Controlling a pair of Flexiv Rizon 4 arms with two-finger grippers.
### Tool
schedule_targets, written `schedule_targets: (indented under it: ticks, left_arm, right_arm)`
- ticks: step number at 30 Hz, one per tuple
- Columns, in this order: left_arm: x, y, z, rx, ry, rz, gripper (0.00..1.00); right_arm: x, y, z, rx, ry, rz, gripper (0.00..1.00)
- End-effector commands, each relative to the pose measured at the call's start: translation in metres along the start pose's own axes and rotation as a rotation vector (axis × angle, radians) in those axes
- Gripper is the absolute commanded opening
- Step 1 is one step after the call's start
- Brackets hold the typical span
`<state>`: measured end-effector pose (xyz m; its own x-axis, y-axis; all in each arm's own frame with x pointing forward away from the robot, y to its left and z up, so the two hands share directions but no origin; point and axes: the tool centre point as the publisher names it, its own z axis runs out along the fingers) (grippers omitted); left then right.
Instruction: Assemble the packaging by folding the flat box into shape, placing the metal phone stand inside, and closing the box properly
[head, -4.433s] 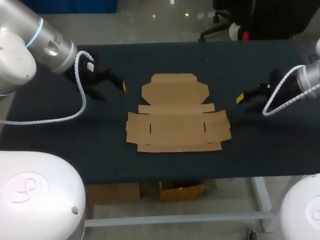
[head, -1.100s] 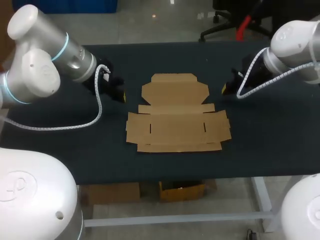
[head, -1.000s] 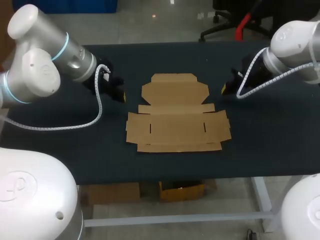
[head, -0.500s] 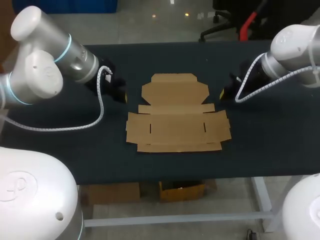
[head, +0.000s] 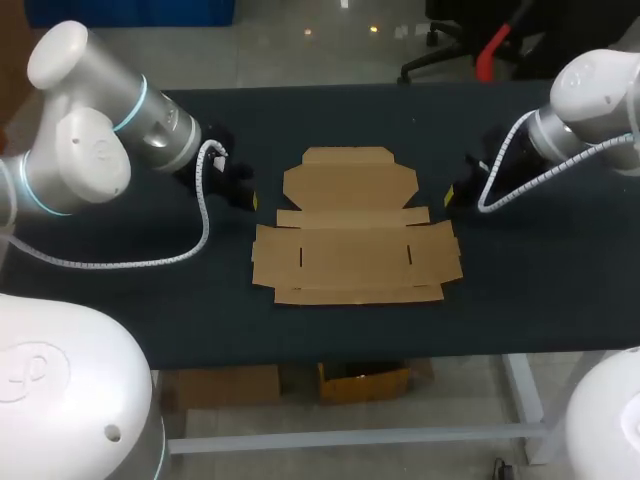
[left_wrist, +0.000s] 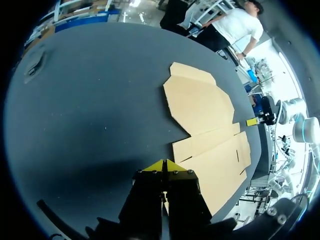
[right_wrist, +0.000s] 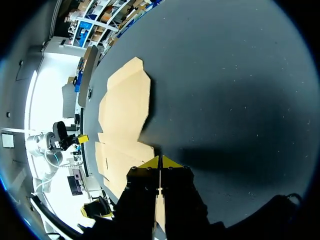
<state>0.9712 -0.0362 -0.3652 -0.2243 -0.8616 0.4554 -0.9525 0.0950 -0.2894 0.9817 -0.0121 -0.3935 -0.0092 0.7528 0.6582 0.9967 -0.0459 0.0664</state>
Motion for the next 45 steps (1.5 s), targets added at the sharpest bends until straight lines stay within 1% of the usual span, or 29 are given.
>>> schedule_targets:
  ticks: [1,3,5,15,16,17,21,26,31,37,41,45]
  left_arm:
    - [0.0,0.0,0.008,0.001,-0.011,0.008,0.0]
    - [-0.001,-0.001,0.01,-0.004,-0.015,0.006,0.0]
    - [-0.003,-0.004,0.009,-0.007,-0.02,-0.004,0.0]
    - [-0.003,-0.004,0.009,-0.007,-0.02,-0.004,0.0]
    - [-0.003,-0.004,0.009,-0.007,-0.02,-0.004,0.02]
    - [-0.003,-0.004,0.009,-0.007,-0.02,-0.004,0.0]
    - [-0.003,-0.004,0.009,-0.007,-0.02,-0.004,0.0]
    - [-0.002,-0.005,0.018,-0.022,-0.024,0.0,0.0]
    - [-0.003,-0.005,0.025,-0.028,-0.034,0.004,0.0]
    - [-0.004,-0.007,0.03,-0.027,-0.033,0.006,0.0]
    - [-0.007,-0.004,0.031,-0.01,-0.017,0.009,0.0]
    - [-0.008,-0.002,0.033,-0.01,-0.008,0.01,0.0]
  right_arm:
    - [-0.007,0.003,0.001,0.028,0.014,-0.021,0.0]
    - [-0.007,0.003,0.002,0.058,0.007,-0.033,0.0]
    - [-0.008,0.003,0.001,0.059,0.005,-0.019,0.0]
    - [-0.009,0.003,-0.002,0.058,0.008,-0.017,0.0]
    - [-0.009,0.003,-0.002,0.058,0.008,-0.017,0.0]
    - [-0.009,0.003,-0.002,0.058,0.008,-0.017,0.0]
    - [-0.007,0.006,0.001,0.056,0.015,-0.022,0.0]
    - [-0.004,0.01,0.007,0.057,0.028,-0.039,0.0]
    - [-0.003,0.011,0.008,0.057,0.015,-0.049,0.0]
    - [-0.005,0.011,0.01,0.058,0.013,-0.047,0.0]
    - [-0.008,0.01,0.011,0.061,0.006,-0.043,0.0]
    - [-0.012,0.01,0.013,0.062,0.006,-0.045,0.0]
